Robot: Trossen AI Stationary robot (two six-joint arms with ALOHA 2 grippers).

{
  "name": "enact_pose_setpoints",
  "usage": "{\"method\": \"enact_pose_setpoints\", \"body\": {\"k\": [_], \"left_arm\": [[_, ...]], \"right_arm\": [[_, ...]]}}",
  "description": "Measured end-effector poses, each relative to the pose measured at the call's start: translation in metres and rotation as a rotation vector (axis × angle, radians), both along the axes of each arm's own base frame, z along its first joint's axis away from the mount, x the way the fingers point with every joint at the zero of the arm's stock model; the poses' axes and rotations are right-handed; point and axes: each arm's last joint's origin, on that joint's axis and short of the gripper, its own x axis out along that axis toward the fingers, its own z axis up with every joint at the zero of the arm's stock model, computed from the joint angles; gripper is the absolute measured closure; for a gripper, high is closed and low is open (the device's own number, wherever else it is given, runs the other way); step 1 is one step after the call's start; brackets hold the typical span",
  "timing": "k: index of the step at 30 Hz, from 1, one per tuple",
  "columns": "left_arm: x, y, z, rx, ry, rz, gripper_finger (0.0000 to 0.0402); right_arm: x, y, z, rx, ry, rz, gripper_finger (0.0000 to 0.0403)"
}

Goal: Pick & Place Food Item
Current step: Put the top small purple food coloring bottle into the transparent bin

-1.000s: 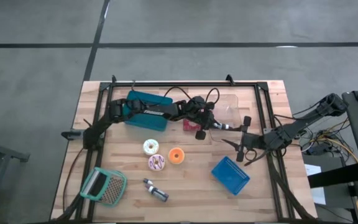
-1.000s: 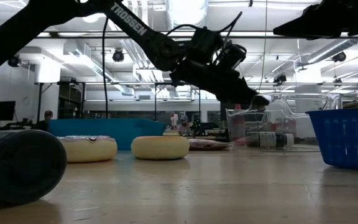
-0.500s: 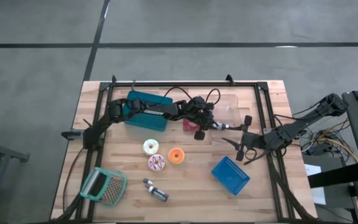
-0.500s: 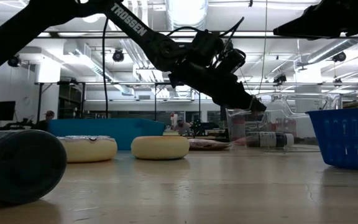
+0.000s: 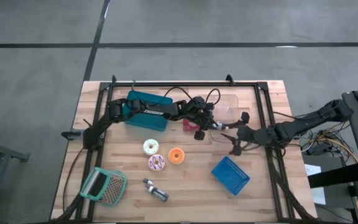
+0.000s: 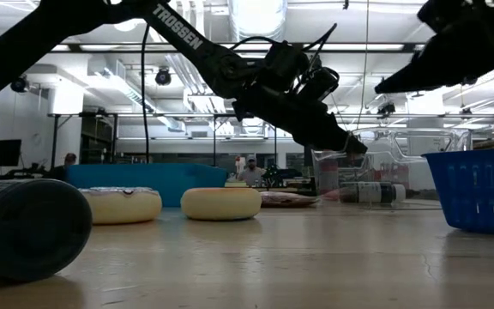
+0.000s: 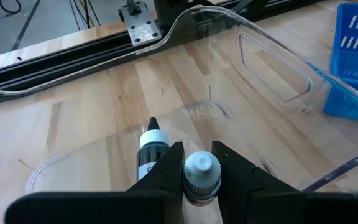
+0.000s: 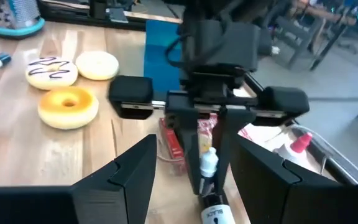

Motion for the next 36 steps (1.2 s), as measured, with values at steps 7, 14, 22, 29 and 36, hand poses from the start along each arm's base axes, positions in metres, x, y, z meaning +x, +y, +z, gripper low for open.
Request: {"method": "enact_pose_setpoints", "body": {"k": [7,14,22,29,36], "left_arm": [[0.000,-0.001,0.000,0.000,0.000,-0.001,0.0342],[0.000,-0.001,0.000,0.003,0.000,-0.003,0.0342],[0.000,-0.001,0.000,0.007,-0.001,-0.005,0.0342],[0.000,-0.001,-0.001,0.006,0.001,-0.005,0.0342],[0.000,-0.001,-0.001,0.008,0.004,-0.007,0.0342]], "right_arm": [[0.010,-0.024,0.002,0.082,0.024,-0.025,0.0209],[0.025,-0.036,-0.006,0.114,0.118,-0.043,0.0209],[0.044,-0.036,-0.007,0.115,0.184,-0.038,0.0209],[0.053,-0.038,-0.014,0.119,0.253,-0.056,0.0209],[0.055,-0.038,-0.014,0.118,0.260,-0.055,0.0246]]}}
